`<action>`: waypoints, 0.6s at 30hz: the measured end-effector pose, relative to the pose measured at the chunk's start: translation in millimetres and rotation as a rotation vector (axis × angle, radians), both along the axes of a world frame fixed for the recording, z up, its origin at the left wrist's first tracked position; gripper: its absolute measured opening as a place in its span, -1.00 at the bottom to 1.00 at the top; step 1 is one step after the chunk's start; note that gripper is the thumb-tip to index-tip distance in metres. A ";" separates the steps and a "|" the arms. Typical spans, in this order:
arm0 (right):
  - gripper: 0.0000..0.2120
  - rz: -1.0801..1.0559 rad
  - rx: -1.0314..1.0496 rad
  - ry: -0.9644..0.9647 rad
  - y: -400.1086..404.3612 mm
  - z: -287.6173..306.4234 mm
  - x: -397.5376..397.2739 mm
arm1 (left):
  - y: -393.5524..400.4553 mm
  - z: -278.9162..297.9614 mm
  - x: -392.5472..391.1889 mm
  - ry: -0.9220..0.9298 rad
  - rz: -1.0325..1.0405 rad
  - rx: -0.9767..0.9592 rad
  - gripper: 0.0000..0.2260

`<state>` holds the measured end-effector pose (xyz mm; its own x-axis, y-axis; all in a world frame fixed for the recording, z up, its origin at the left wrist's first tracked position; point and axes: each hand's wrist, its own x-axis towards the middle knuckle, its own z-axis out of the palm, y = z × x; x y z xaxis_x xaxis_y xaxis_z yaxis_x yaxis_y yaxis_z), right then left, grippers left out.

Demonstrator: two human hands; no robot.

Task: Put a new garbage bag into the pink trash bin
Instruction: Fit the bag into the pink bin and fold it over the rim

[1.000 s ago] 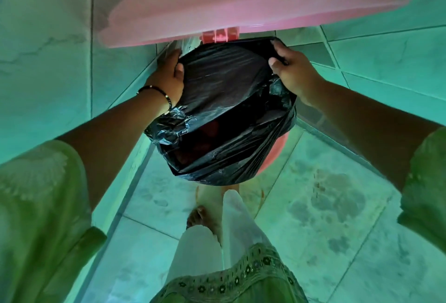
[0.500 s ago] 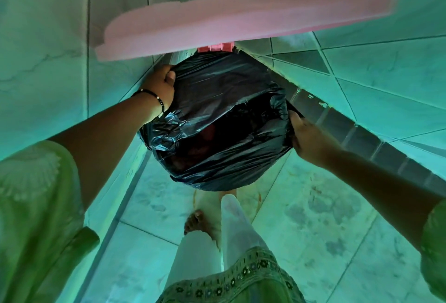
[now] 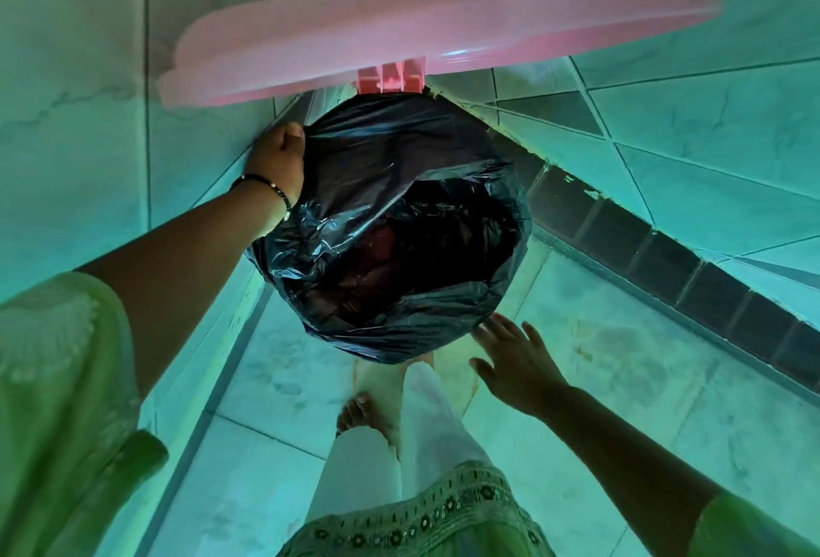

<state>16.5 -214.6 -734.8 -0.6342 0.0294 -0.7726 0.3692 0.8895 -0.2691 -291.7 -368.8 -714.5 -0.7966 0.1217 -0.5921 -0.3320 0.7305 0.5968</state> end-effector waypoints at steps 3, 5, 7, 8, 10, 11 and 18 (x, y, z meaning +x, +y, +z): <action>-0.60 -0.708 0.016 0.106 7.4 9.1 -20.5 | -1.7 8.8 7.2 0.068 0.017 -0.121 -0.60; -0.69 -1.005 0.080 0.261 23.1 26.3 -40.4 | -2.2 22.1 14.8 0.168 -0.020 -0.173 -0.64; -0.70 -0.891 0.199 0.490 34.4 47.6 -60.4 | -5.8 41.3 36.2 0.363 -0.149 -0.171 -0.63; -0.66 -0.741 0.225 0.592 35.2 57.7 -72.4 | -6.8 51.8 54.0 0.485 -0.254 -0.138 -0.61; -0.56 -0.332 0.236 0.677 29.6 69.6 -94.5 | -7.9 57.9 96.2 0.643 -0.579 -0.127 -0.56; -0.51 -0.110 0.254 0.668 25.0 66.8 -104.0 | -9.4 52.6 112.0 0.653 -0.746 -0.179 -0.54; -0.39 0.563 0.432 0.207 34.3 28.8 -185.6 | -31.7 3.4 63.3 0.301 -1.048 -0.733 -0.55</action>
